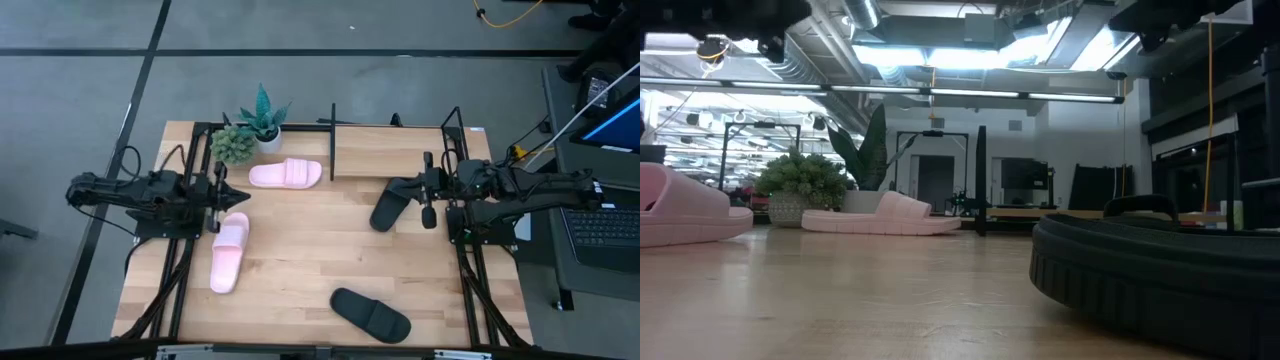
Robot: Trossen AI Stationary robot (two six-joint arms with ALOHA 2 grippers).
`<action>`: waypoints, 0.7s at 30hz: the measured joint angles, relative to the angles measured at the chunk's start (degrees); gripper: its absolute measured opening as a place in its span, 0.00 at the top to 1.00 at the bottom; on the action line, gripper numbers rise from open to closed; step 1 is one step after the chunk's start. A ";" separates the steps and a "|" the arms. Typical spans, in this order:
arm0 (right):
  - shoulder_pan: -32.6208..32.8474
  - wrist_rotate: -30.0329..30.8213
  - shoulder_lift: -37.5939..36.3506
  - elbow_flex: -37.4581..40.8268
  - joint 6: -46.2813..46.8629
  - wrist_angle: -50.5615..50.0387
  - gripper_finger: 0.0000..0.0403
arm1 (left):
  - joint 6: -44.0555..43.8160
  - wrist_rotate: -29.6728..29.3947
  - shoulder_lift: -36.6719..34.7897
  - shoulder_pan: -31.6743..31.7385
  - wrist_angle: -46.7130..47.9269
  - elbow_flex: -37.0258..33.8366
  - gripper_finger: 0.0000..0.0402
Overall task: Pick and place slides into the shelf
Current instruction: Put the top pink slide on the shelf
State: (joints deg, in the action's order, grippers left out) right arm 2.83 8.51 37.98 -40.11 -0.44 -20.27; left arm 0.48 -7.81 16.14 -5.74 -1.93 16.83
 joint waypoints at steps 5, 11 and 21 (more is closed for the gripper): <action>-0.02 -0.01 0.16 0.04 -0.03 -0.73 0.97 | 0.14 2.67 7.90 -0.02 1.22 4.36 1.00; -0.02 -0.02 0.17 0.06 -0.07 -0.85 0.93 | 3.30 -5.28 16.32 0.00 7.07 9.70 1.00; -0.02 -0.02 0.17 0.08 -4.37 -1.00 0.92 | 4.33 -4.65 22.86 -0.02 9.88 14.48 1.00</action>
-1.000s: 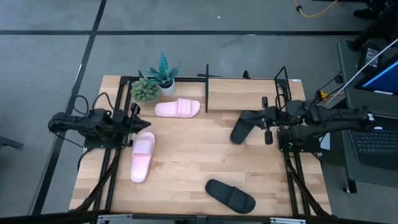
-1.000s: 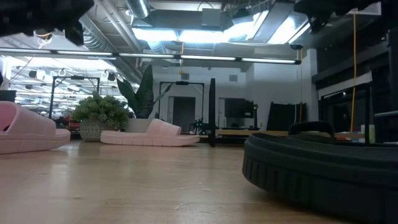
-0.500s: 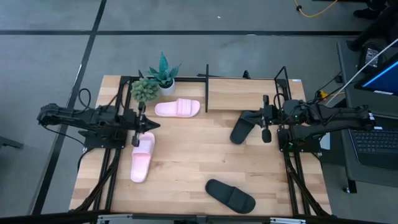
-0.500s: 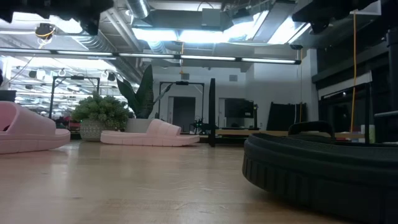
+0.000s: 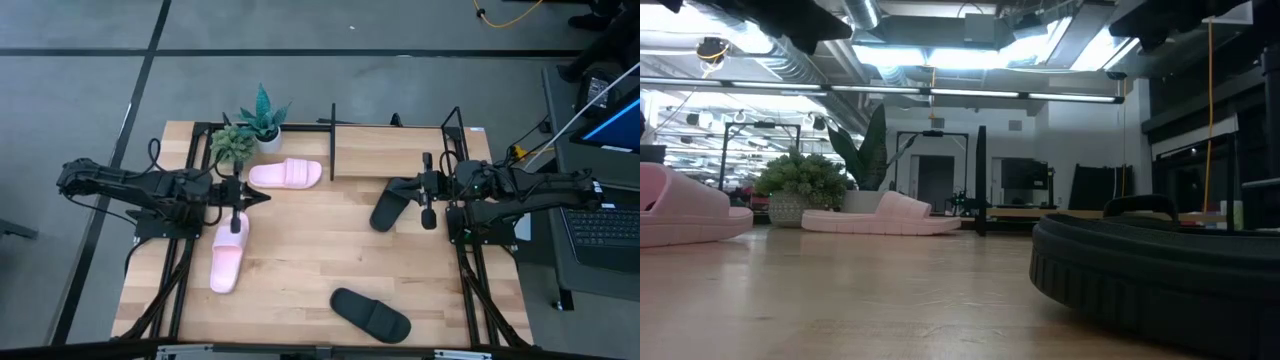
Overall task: Pick and place slides into the shelf
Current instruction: Put the top pink slide on the shelf
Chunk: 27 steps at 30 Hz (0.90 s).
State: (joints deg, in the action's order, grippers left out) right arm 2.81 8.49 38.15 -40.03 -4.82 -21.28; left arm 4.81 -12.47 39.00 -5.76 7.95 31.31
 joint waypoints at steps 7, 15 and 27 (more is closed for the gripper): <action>0.00 0.00 0.00 0.02 -0.47 -0.07 0.92 | 5.91 -2.50 0.02 0.28 0.33 0.00 1.00; 0.00 -0.01 0.00 0.02 -3.44 -0.43 0.92 | 7.88 -7.02 4.53 5.11 -0.56 0.04 1.00; 0.00 0.00 0.00 0.04 -4.46 -0.44 0.99 | 20.29 -6.54 15.18 10.85 -7.62 0.00 1.00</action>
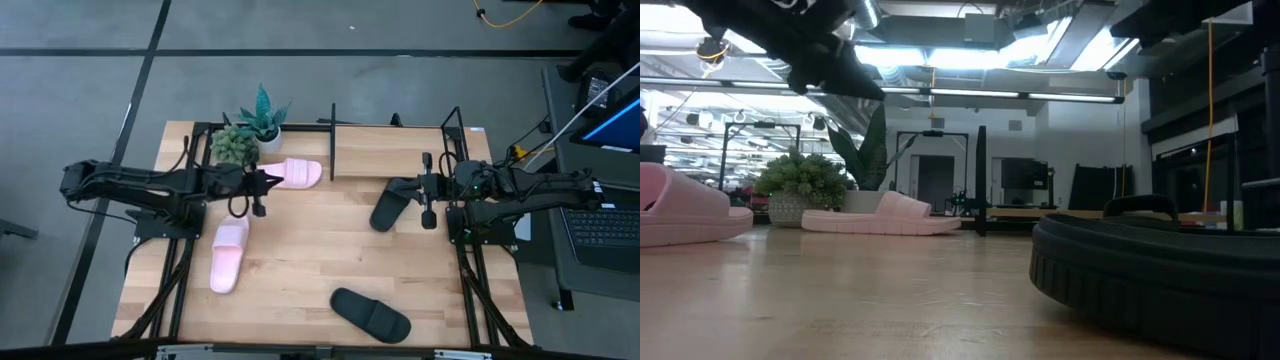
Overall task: Pick and place slides into the shelf
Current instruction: Put the top pink slide on the shelf
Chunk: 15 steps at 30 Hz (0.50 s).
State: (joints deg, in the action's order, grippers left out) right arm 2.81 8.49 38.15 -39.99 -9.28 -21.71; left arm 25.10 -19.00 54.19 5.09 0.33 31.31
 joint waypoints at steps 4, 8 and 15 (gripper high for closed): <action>0.00 0.00 0.00 0.02 -0.03 0.00 0.98 | 2.78 -0.02 0.29 1.44 0.19 0.00 1.00; 0.00 0.00 0.00 0.02 -0.07 0.00 0.95 | 3.56 0.00 0.29 2.39 0.53 0.00 1.00; 0.00 0.00 0.00 0.02 -0.04 0.00 0.96 | 3.56 0.00 2.35 3.51 0.36 0.00 1.00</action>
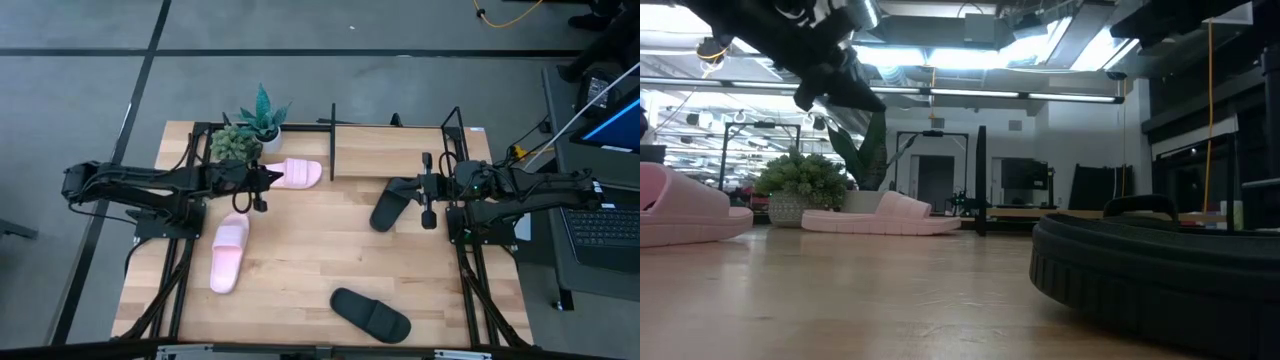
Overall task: Pick and place slides into the shelf
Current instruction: Put the top pink slide on the shelf
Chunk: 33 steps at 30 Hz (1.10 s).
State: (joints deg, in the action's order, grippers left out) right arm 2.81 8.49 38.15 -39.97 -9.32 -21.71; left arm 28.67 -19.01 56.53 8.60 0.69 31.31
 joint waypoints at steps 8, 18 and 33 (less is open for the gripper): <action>0.00 0.00 0.00 0.00 0.00 -0.02 0.97 | -2.30 -0.02 6.66 2.27 0.20 0.00 0.99; 0.00 0.00 0.00 0.00 0.02 -0.02 0.96 | 0.74 -7.22 9.97 2.36 -0.30 -0.02 0.77; 0.00 0.00 0.00 0.00 0.03 -0.04 0.96 | 11.33 -10.53 18.17 2.36 -4.16 -0.02 0.69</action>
State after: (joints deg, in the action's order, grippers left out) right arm 2.81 8.49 38.15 -39.97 -9.29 -21.76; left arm 39.99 -29.54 74.70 10.96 -3.47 31.29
